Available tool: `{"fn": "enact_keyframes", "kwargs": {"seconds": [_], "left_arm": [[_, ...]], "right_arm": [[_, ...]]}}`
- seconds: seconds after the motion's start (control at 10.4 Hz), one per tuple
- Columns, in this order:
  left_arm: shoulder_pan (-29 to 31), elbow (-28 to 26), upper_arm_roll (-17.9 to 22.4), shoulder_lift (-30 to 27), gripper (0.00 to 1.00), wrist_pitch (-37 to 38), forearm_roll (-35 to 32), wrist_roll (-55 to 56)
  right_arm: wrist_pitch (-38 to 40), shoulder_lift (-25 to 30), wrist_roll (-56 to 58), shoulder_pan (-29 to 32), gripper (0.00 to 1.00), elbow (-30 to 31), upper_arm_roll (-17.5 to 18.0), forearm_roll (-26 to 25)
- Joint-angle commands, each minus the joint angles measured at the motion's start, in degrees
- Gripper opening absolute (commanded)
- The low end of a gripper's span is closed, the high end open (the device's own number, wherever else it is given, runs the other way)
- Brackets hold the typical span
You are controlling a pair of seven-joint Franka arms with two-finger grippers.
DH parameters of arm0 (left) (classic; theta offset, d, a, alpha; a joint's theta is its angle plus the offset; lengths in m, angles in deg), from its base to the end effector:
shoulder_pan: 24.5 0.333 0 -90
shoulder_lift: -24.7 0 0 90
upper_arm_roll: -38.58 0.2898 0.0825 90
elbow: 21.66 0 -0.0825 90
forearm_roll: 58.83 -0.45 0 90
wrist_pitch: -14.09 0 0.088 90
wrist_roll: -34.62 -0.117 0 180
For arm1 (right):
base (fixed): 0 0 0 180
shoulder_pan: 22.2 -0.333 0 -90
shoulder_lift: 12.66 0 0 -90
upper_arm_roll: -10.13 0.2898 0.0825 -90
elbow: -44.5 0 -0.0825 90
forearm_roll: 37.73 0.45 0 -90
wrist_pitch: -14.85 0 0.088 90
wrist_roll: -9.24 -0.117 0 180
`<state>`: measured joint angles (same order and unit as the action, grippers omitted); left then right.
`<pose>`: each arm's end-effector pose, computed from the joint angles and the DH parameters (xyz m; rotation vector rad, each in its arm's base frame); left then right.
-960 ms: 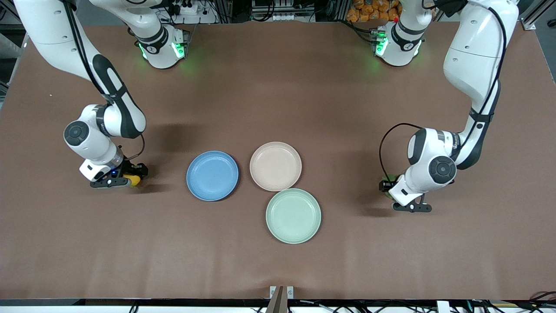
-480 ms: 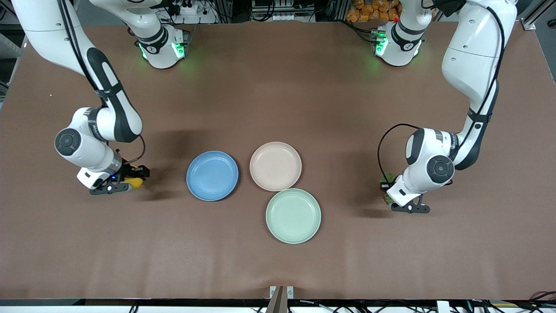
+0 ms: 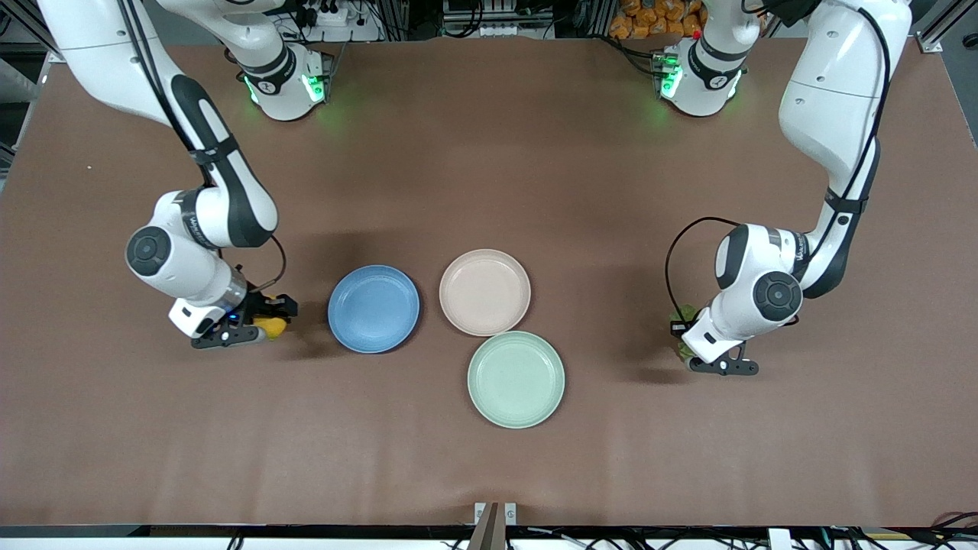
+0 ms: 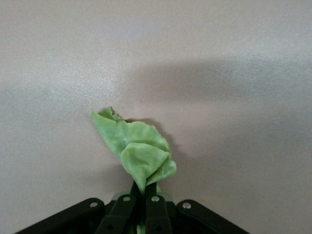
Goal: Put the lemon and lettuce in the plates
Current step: 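Carry the lemon to the blue plate while the left gripper carries lettuce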
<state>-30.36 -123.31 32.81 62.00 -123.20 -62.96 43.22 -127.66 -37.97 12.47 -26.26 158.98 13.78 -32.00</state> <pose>0.6705 -0.1364 0.1109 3.1299 -0.1359 -0.0417 0.6396 0.0876 0.1572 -3.0450 -0.1619 -0.0670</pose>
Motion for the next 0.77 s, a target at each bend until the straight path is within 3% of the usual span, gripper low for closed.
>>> {"fn": "enact_keyframes", "kwargs": {"seconds": [0.0,0.67], "left_arm": [[-0.6,-2.4,-1.9,-2.8,0.00,-0.3,0.5,5.2],[-0.6,-2.7,-11.4,-7.9,0.00,3.1,0.5,25.0]], "right_arm": [[3.1,-0.1,-6.7,-3.8,0.39,-3.1,0.3,0.6],[2.1,-4.6,-17.6,-11.7,0.39,-5.1,0.3,0.6]]}}
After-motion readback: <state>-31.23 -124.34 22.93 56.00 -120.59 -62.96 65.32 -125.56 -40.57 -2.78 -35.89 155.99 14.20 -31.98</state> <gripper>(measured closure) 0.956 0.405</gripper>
